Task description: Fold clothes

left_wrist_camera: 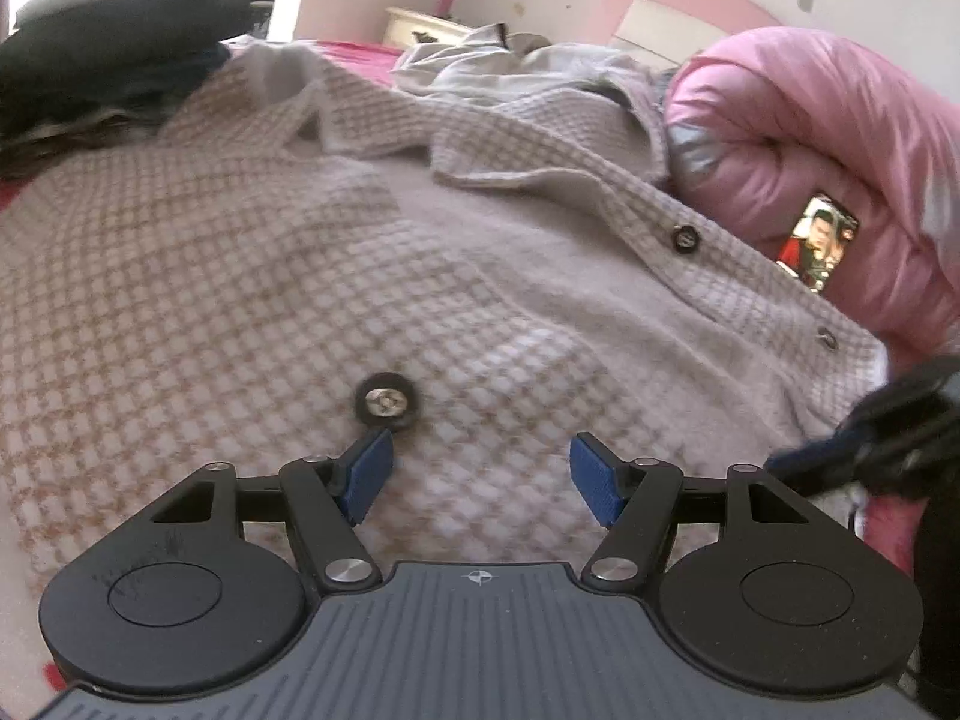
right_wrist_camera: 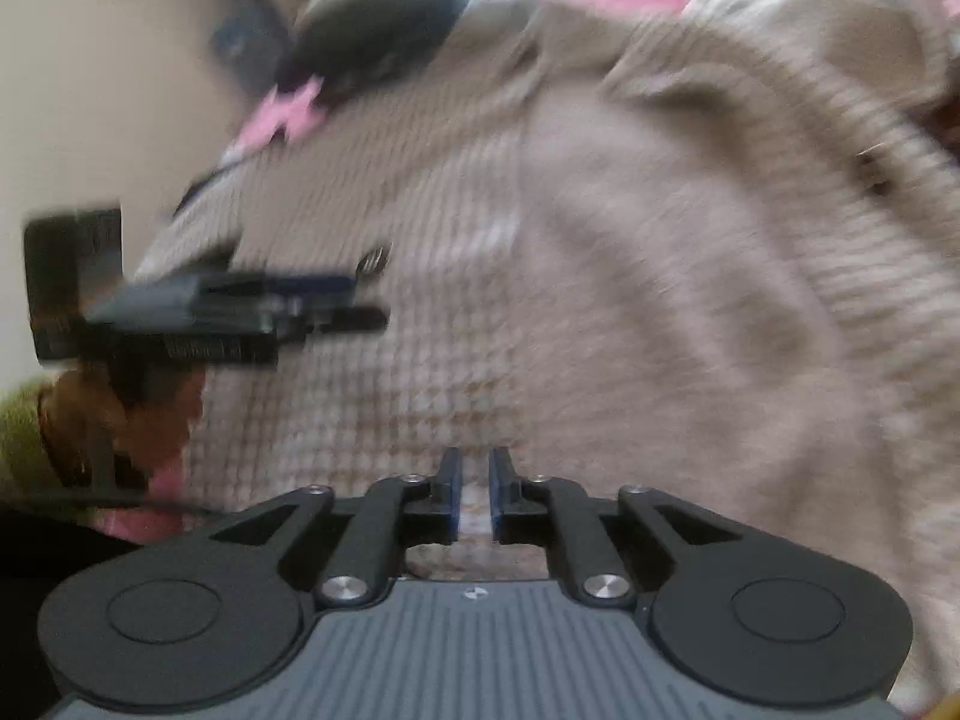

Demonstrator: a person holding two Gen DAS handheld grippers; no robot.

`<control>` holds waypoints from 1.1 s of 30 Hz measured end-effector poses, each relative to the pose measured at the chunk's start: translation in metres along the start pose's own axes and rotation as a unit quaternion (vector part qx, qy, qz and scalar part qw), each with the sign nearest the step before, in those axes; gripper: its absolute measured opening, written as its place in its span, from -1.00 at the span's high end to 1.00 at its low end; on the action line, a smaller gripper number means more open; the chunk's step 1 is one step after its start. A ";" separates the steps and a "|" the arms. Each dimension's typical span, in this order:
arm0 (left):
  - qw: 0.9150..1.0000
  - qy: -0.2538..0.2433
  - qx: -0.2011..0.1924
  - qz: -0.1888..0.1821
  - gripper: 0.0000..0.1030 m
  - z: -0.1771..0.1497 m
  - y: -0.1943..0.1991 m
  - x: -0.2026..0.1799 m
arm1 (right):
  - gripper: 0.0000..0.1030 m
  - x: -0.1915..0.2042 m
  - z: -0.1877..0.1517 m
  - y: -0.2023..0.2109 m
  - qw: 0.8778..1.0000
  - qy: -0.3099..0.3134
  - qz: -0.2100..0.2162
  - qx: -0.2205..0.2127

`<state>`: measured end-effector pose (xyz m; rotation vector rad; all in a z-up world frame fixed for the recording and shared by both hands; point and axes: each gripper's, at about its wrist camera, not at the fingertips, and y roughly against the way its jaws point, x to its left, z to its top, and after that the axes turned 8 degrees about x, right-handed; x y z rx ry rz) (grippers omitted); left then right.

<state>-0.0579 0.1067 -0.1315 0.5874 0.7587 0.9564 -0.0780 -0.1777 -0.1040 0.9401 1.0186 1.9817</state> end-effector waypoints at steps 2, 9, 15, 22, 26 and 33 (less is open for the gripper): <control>1.000 -0.002 0.003 -0.006 -0.27 0.003 -0.003 -0.007 | 0.70 -0.004 -0.006 0.022 0.998 0.003 -0.056 -0.031; 1.000 -0.017 0.004 -0.026 -0.27 0.003 -0.018 -0.043 | 0.28 -0.040 -0.007 0.021 0.958 0.044 -0.283 -0.025; 0.999 -0.030 0.012 -0.039 -0.27 -0.006 -0.022 -0.067 | 0.05 -0.051 -0.027 -0.010 0.950 0.049 -0.307 0.017; 0.998 -0.049 0.013 -0.029 -0.28 -0.012 -0.028 -0.076 | 0.95 -0.068 -0.028 0.015 0.959 -0.031 -0.280 -0.025; 0.999 -0.040 0.006 -0.029 -0.28 -0.015 -0.028 -0.076 | 0.95 -0.058 -0.022 0.043 0.963 -0.053 -0.253 -0.073; 0.999 -0.019 -0.002 -0.040 -0.28 -0.016 -0.026 -0.072 | 0.95 -0.055 -0.001 0.072 0.985 -0.091 -0.070 -0.131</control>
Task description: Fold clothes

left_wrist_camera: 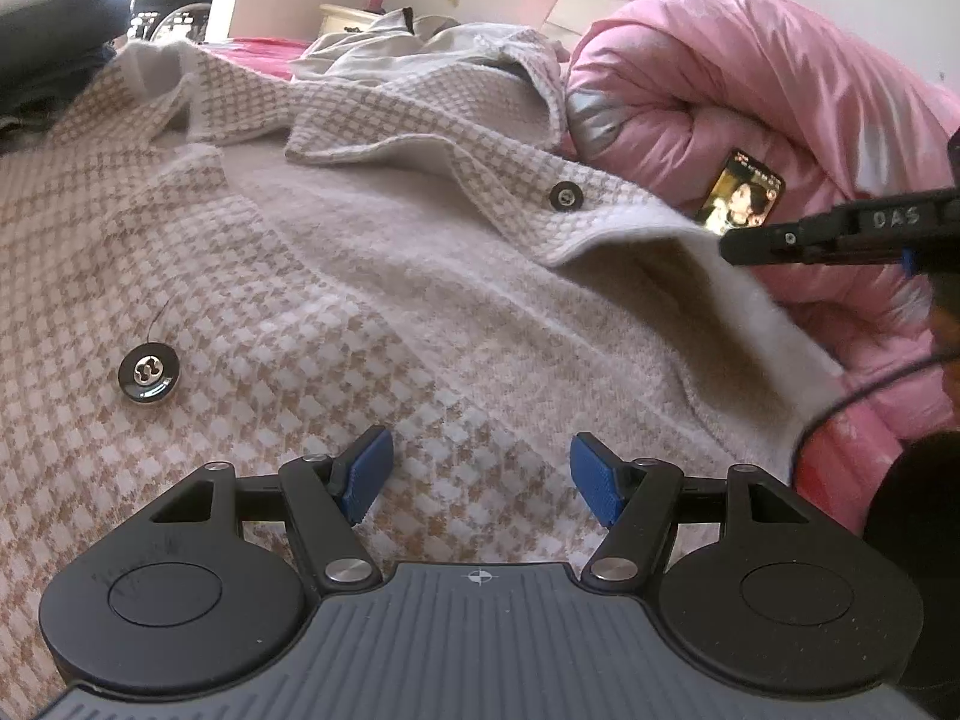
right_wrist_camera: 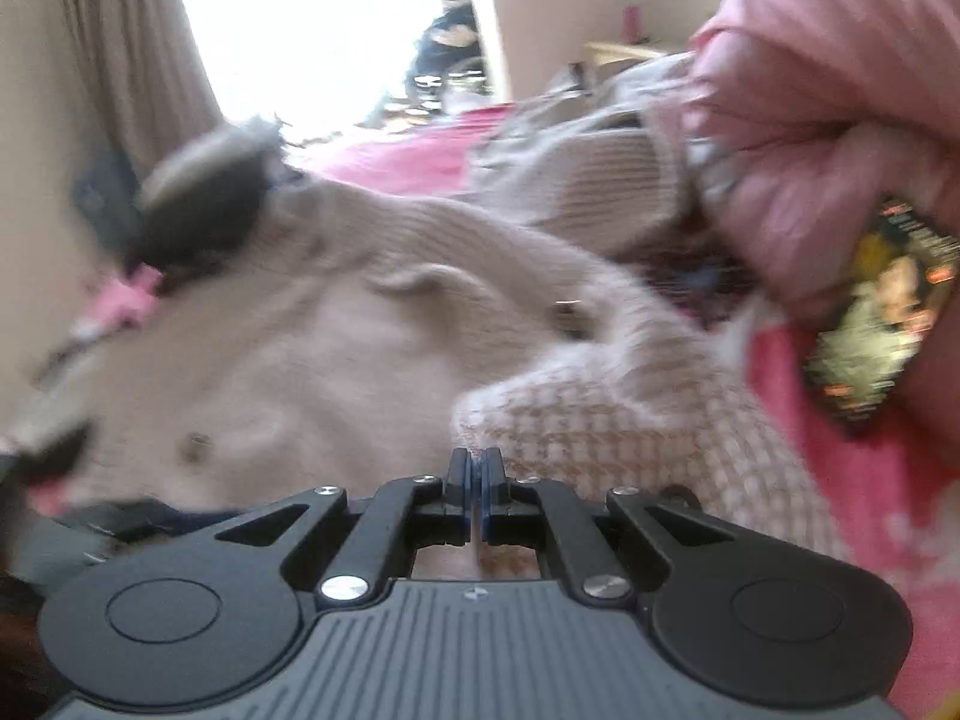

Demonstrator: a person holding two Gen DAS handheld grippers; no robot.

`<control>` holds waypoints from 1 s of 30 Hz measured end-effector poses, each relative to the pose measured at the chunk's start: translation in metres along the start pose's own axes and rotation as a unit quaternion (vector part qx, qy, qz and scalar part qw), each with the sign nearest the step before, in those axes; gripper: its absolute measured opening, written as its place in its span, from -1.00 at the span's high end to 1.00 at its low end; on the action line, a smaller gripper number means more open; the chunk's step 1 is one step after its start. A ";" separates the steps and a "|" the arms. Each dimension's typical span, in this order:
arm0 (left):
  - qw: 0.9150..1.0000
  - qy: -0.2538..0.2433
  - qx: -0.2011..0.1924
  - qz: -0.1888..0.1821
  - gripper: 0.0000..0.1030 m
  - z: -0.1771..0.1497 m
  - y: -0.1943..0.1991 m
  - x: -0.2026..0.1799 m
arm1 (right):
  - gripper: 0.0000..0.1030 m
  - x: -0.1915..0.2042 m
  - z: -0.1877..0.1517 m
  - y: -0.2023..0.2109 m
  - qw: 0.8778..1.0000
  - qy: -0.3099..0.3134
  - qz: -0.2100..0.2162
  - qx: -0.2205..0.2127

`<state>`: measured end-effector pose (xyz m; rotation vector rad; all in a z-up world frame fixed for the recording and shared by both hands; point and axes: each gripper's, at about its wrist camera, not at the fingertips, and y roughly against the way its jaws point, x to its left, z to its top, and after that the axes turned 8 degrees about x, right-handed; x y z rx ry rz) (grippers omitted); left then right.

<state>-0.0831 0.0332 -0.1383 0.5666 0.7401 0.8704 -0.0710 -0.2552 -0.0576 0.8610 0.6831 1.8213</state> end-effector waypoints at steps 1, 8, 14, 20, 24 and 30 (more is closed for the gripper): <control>1.000 0.006 -0.001 -0.004 -0.28 0.000 0.001 0.002 | 0.95 0.002 0.003 -0.003 1.000 -0.002 0.025 0.003; 0.997 0.062 -0.007 -0.040 -0.25 -0.001 0.009 0.021 | 0.95 0.035 0.004 -0.040 0.988 0.043 0.130 0.073; 0.994 0.087 -0.006 -0.061 -0.25 0.000 0.010 0.033 | 0.97 0.058 -0.008 -0.035 0.971 0.129 0.158 0.123; 0.994 0.087 -0.006 -0.063 -0.25 0.001 0.008 0.033 | 1.00 0.080 -0.029 -0.031 0.951 0.208 0.154 0.171; 0.995 0.087 -0.005 -0.057 -0.25 0.003 0.011 0.032 | 1.00 0.080 -0.037 -0.037 0.945 0.214 0.153 0.195; 0.994 0.095 -0.034 -0.045 -0.25 0.011 0.032 0.039 | 0.96 0.075 -0.060 -0.047 0.932 0.211 0.144 0.259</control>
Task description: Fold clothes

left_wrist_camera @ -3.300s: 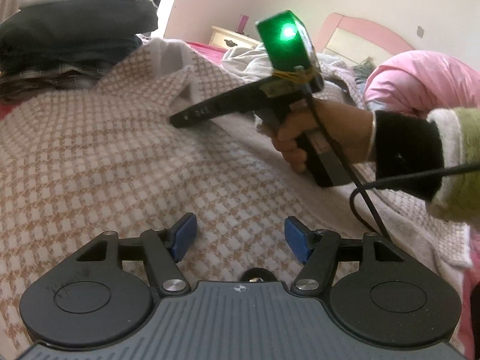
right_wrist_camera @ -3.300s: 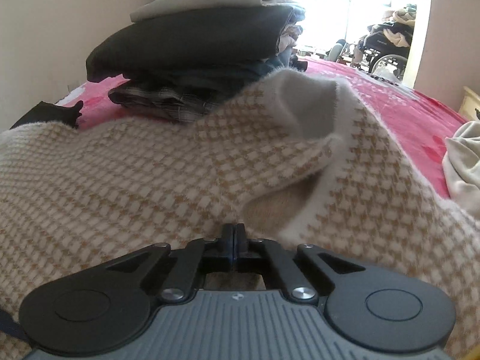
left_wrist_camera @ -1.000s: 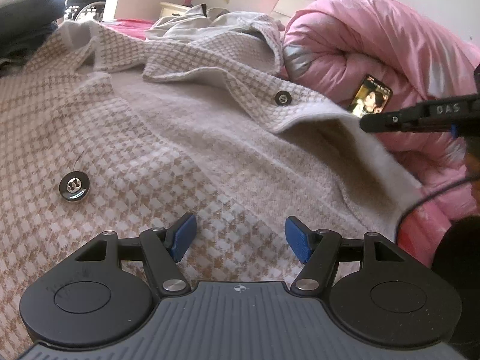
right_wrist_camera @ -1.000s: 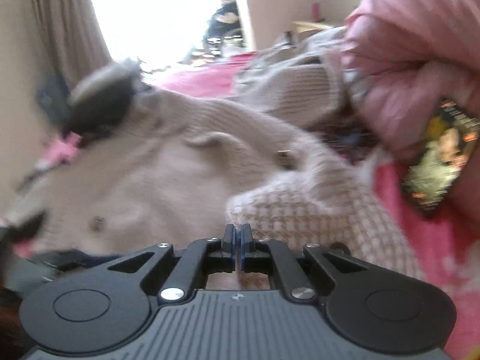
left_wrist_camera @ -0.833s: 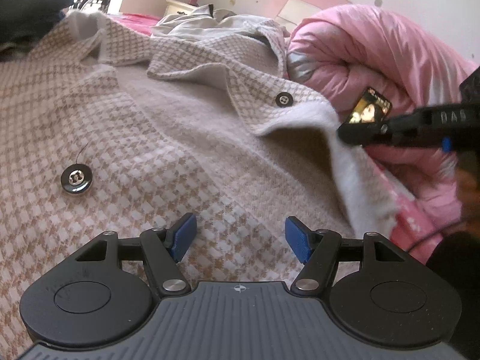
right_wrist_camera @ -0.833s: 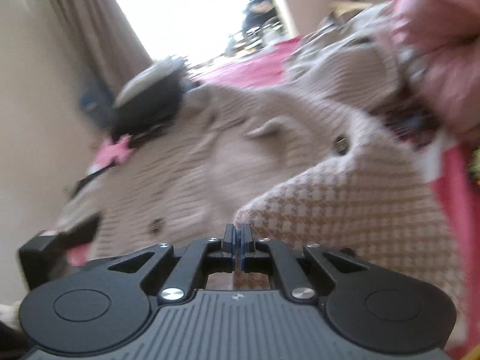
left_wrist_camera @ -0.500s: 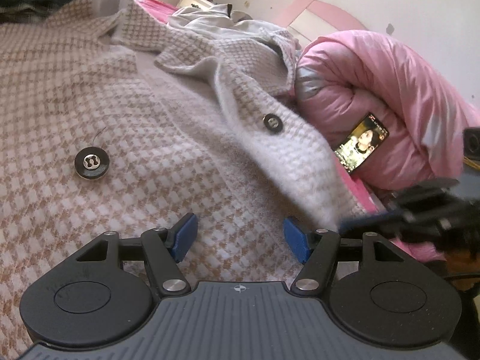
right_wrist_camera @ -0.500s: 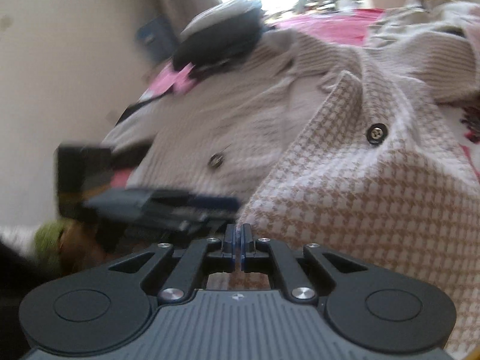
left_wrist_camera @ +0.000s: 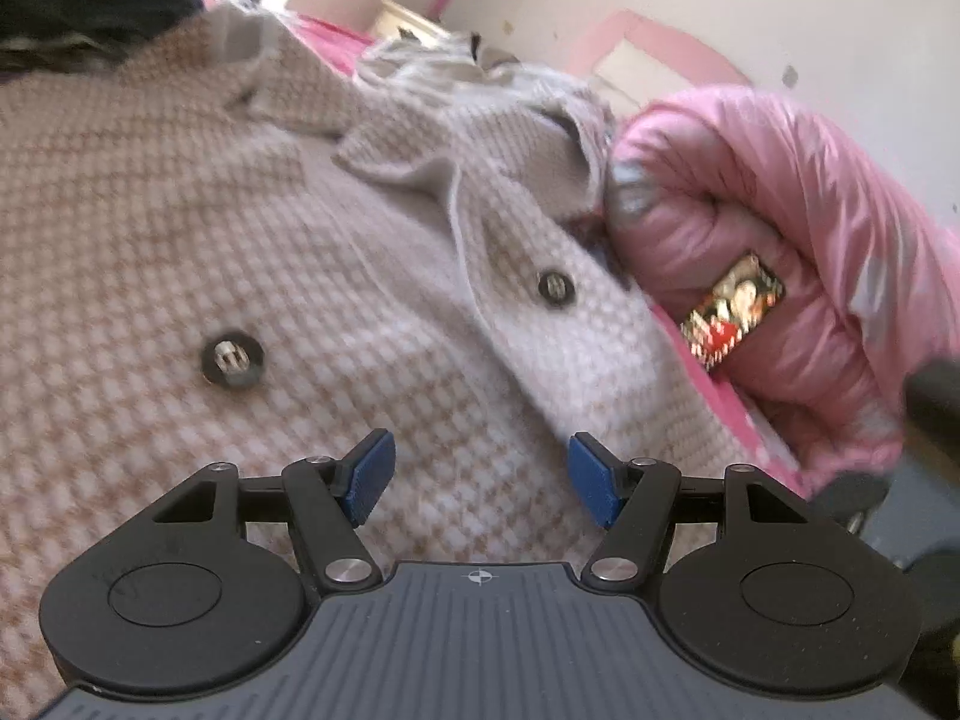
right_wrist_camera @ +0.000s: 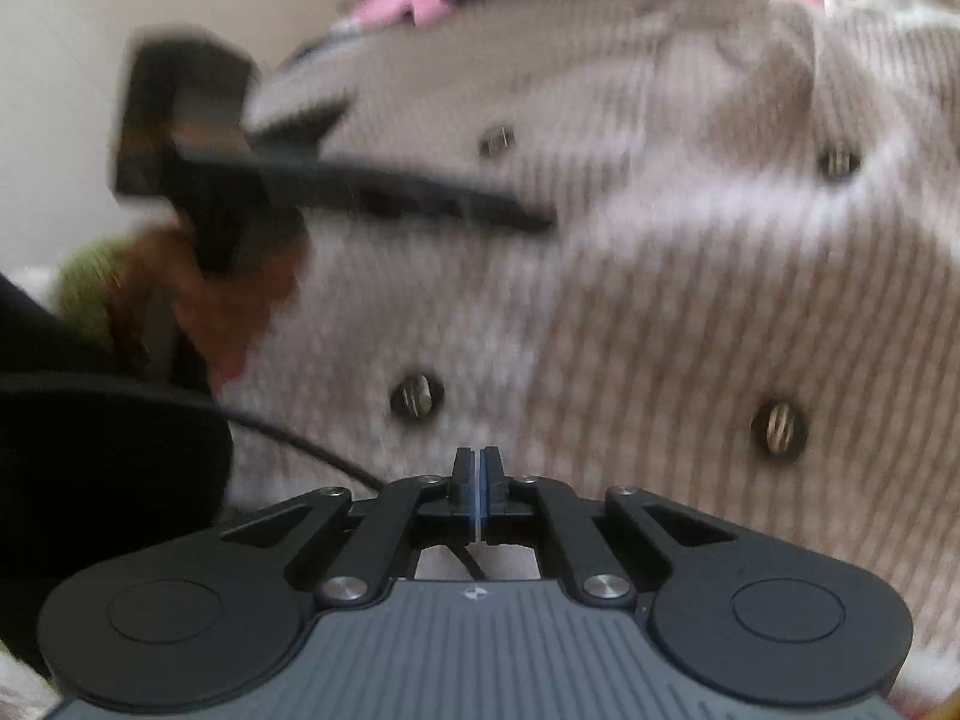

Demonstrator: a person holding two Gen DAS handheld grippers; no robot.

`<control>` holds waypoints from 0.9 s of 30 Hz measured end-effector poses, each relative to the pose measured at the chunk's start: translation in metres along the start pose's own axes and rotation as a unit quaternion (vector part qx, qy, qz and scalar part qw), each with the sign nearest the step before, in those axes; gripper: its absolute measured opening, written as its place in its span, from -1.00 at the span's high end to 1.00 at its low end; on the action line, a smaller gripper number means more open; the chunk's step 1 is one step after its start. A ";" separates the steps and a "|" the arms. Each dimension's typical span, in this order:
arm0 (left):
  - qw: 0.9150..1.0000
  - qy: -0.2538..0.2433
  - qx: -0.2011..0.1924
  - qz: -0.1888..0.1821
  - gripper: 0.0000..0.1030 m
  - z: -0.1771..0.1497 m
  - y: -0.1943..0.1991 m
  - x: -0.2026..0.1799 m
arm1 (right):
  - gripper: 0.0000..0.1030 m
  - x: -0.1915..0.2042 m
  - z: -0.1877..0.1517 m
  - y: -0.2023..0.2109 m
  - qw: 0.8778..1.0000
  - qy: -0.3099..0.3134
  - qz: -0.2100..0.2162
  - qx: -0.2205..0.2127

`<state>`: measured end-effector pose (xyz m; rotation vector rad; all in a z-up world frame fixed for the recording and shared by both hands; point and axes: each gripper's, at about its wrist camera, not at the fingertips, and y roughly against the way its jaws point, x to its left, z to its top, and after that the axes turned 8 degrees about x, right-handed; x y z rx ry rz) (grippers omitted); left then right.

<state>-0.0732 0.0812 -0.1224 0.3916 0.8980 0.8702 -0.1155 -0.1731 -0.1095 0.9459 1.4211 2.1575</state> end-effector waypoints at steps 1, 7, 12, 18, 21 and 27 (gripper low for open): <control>1.000 -0.008 -0.003 -0.002 -0.25 0.003 0.001 -0.002 | 0.96 -0.001 -0.002 0.001 1.000 0.000 0.005 0.002; 0.998 -0.062 0.030 -0.005 -0.25 0.002 -0.019 -0.022 | 0.89 -0.031 0.007 0.063 0.995 -0.018 0.037 -0.096; 0.994 -0.088 0.058 0.002 -0.25 -0.013 -0.036 -0.033 | 0.62 -0.072 0.059 0.117 0.979 -0.065 -0.008 -0.195; 0.990 -0.126 0.061 0.027 -0.25 -0.025 -0.040 -0.041 | 0.35 -0.070 0.166 0.085 0.973 -0.015 -0.105 -0.204; 0.988 -0.136 0.061 0.032 -0.25 -0.028 -0.041 -0.042 | 0.35 -0.068 0.215 0.042 0.967 0.025 -0.180 -0.177; 0.982 -0.173 0.055 0.043 -0.26 -0.036 -0.043 -0.049 | 0.29 -0.064 0.283 -0.041 0.934 0.135 -0.300 -0.136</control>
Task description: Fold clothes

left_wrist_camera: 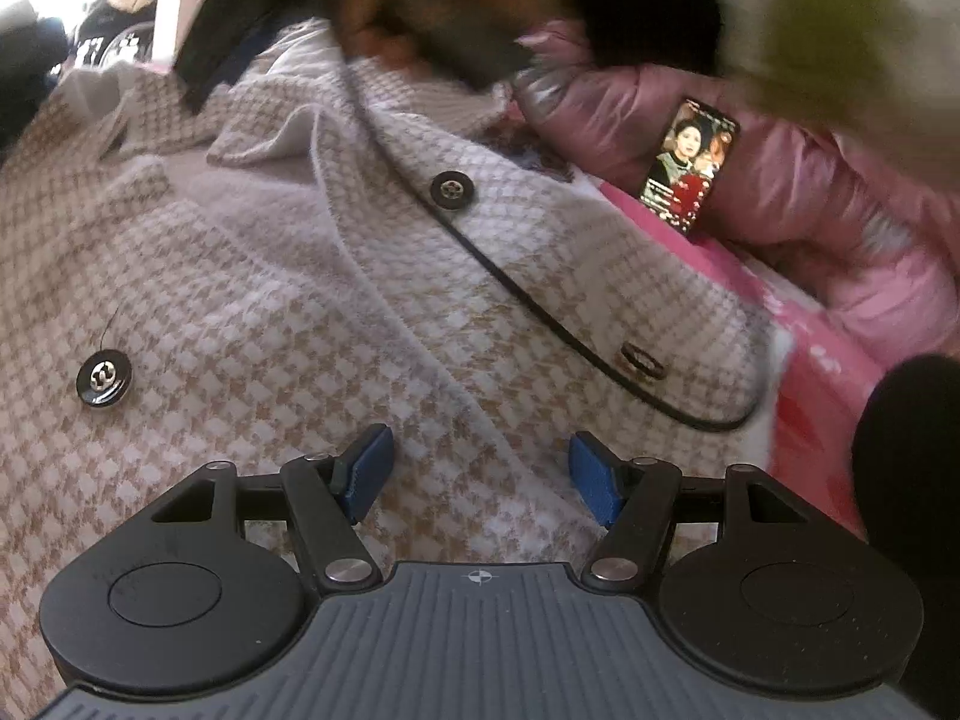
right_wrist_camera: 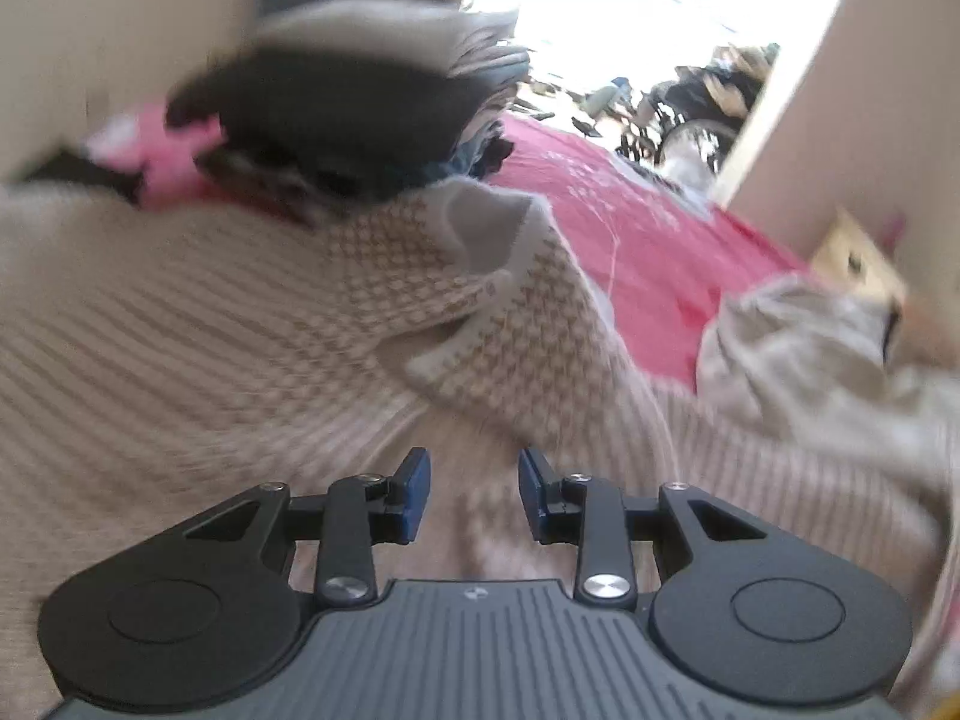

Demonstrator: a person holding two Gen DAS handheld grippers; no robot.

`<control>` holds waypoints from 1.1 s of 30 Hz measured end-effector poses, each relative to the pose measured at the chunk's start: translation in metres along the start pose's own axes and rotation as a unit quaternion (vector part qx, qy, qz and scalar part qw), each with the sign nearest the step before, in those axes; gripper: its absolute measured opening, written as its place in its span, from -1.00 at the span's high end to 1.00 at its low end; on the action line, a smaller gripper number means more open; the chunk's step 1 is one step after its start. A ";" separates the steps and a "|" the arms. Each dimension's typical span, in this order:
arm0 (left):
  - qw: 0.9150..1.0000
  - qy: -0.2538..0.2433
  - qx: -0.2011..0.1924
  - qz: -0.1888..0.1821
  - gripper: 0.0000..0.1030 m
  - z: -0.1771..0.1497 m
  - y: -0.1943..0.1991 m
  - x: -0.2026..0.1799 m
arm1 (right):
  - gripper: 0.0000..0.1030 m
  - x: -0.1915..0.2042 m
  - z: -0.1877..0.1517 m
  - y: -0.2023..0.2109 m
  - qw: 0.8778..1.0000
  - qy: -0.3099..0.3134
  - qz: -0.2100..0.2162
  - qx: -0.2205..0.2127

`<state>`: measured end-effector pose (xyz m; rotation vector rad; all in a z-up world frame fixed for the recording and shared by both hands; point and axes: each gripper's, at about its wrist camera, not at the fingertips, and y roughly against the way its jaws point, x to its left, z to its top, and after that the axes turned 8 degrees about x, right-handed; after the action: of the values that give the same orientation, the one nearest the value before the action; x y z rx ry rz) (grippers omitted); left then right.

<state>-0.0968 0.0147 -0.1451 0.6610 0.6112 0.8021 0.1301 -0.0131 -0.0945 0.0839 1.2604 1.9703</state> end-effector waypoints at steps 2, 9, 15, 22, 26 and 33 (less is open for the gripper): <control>1.000 -0.008 -0.003 -0.001 -0.26 -0.002 0.000 0.000 | 0.23 0.014 0.007 -0.024 0.998 0.058 -0.022 0.005; 1.000 -0.018 -0.012 -0.017 -0.27 -0.005 -0.002 0.004 | -0.02 0.040 0.009 -0.080 0.974 0.216 -0.068 -0.012; 0.999 -0.020 -0.017 -0.029 -0.27 -0.006 -0.002 0.005 | 0.86 0.004 0.020 -0.082 0.994 0.084 -0.055 -0.037; 0.999 -0.013 -0.024 -0.045 -0.27 -0.007 -0.002 0.009 | 0.86 -0.090 0.009 -0.011 0.954 -0.250 0.071 -0.152; 0.998 -0.017 -0.027 -0.047 -0.27 -0.008 -0.002 0.009 | 0.86 -0.108 0.018 0.011 0.913 -0.318 0.156 -0.201; 0.999 -0.013 -0.027 -0.046 -0.27 -0.009 0.000 0.007 | 0.83 -0.053 0.061 -0.052 0.949 -0.233 0.176 -0.116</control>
<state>-0.0992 0.0226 -0.1523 0.5892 0.5902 0.7212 0.2231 0.0088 -0.0870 0.6579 0.7352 2.2089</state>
